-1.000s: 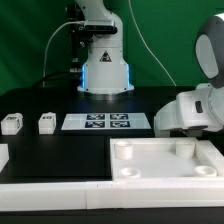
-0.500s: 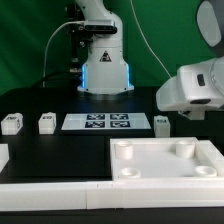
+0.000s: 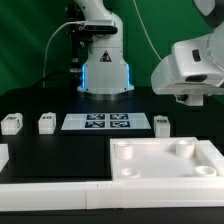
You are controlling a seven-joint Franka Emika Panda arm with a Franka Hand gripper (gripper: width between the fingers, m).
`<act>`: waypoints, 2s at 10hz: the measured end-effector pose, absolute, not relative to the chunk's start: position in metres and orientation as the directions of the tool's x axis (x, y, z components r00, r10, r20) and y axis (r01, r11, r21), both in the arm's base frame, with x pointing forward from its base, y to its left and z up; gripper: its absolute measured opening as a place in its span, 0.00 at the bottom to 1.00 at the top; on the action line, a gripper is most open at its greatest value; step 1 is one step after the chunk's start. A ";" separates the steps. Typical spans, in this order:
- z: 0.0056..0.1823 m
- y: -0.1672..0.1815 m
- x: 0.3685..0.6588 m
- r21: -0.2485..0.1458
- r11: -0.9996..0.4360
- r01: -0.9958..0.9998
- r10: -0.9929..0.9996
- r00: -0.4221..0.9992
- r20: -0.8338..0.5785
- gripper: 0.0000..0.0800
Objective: Assemble one leg
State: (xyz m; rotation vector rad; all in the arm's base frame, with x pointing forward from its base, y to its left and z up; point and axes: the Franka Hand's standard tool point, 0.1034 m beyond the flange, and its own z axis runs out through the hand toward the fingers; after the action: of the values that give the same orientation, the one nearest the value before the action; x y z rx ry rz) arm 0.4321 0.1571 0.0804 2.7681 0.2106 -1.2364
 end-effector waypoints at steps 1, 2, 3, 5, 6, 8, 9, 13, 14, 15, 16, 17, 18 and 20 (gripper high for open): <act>0.077 0.160 0.442 0.031 -0.986 0.162 0.095 0.714 -0.694 0.37; 0.076 0.164 0.451 0.021 -0.988 0.154 0.113 0.809 -0.577 0.37; 0.079 0.164 0.449 0.015 -0.989 0.150 0.124 0.865 -0.486 0.37; 0.083 0.158 0.455 -0.013 -0.985 0.171 0.166 0.932 -0.321 0.37; 0.089 0.150 0.455 -0.017 -0.984 0.177 0.175 0.949 -0.264 0.37; 0.104 0.134 0.472 -0.034 -0.976 0.213 0.215 0.973 -0.087 0.37; 0.102 0.139 0.474 -0.040 -0.979 0.199 0.198 0.979 0.041 0.37; 0.100 0.131 0.476 -0.039 -0.967 0.250 0.248 0.968 0.042 0.37; 0.106 0.126 0.487 -0.038 -0.967 0.252 0.250 0.967 0.048 0.37; 0.112 0.126 0.495 -0.038 -0.968 0.249 0.247 0.968 0.046 0.37; 0.119 0.123 0.508 -0.037 -0.962 0.270 0.268 0.962 0.041 0.37; 0.123 0.123 0.521 -0.037 -0.960 0.279 0.277 0.960 0.043 0.37; 0.121 0.124 0.520 -0.038 -0.959 0.281 0.279 0.959 0.046 0.37; 0.120 0.124 0.518 -0.038 -0.959 0.281 0.280 0.959 0.042 0.37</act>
Offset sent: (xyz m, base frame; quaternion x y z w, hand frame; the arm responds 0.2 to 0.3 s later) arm 0.0000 0.0000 0.0000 0.0000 0.1987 0.0000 0.9801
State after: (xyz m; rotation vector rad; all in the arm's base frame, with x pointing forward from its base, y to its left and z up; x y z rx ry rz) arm 0.5180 0.1236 0.1197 3.1527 0.4513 0.0578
